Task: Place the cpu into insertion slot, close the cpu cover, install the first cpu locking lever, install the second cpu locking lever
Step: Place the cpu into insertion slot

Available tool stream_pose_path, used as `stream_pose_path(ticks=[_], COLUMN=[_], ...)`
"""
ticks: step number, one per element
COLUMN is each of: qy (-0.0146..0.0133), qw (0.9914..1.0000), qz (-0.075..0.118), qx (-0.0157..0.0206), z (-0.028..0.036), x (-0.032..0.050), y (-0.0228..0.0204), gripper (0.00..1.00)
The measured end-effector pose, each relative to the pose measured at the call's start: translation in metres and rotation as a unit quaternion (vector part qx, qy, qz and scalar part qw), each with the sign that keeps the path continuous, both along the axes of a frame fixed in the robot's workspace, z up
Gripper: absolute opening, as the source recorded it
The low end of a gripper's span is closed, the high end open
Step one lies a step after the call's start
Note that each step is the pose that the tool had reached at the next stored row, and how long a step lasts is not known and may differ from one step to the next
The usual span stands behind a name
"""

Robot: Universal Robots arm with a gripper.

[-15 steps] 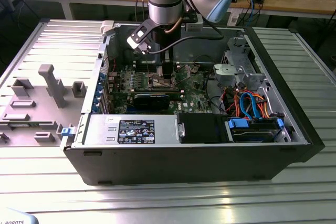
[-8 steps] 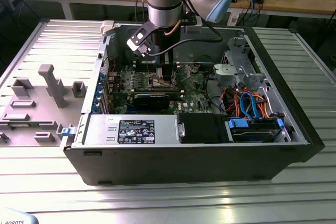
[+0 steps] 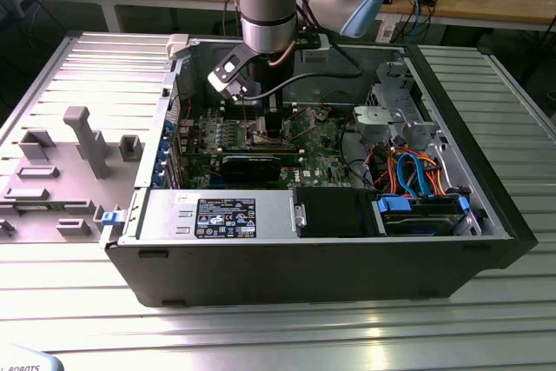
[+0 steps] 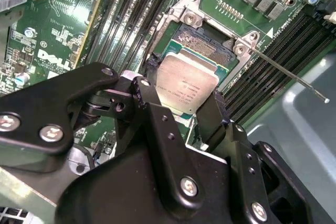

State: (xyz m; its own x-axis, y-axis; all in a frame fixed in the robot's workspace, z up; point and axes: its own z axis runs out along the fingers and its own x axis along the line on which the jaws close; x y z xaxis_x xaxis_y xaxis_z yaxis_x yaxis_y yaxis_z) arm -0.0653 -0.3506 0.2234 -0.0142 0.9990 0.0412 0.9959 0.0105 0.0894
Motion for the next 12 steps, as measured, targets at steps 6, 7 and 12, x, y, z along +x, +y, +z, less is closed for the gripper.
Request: stream_pose_path(ticks=[6, 7, 12], qy=[0.0000, 0.0000, 0.0001], qw=[0.99998, 0.99998, 0.99998], qz=[-0.006, -0.006, -0.006], qx=[0.0000, 0.0000, -0.0001], z=[-0.0194, -0.0204, -0.0250], x=[-0.0039, -0.0040, -0.0041], y=[0.0069, 0.0069, 0.0069], gripper=[0.54, 0.54, 0.54])
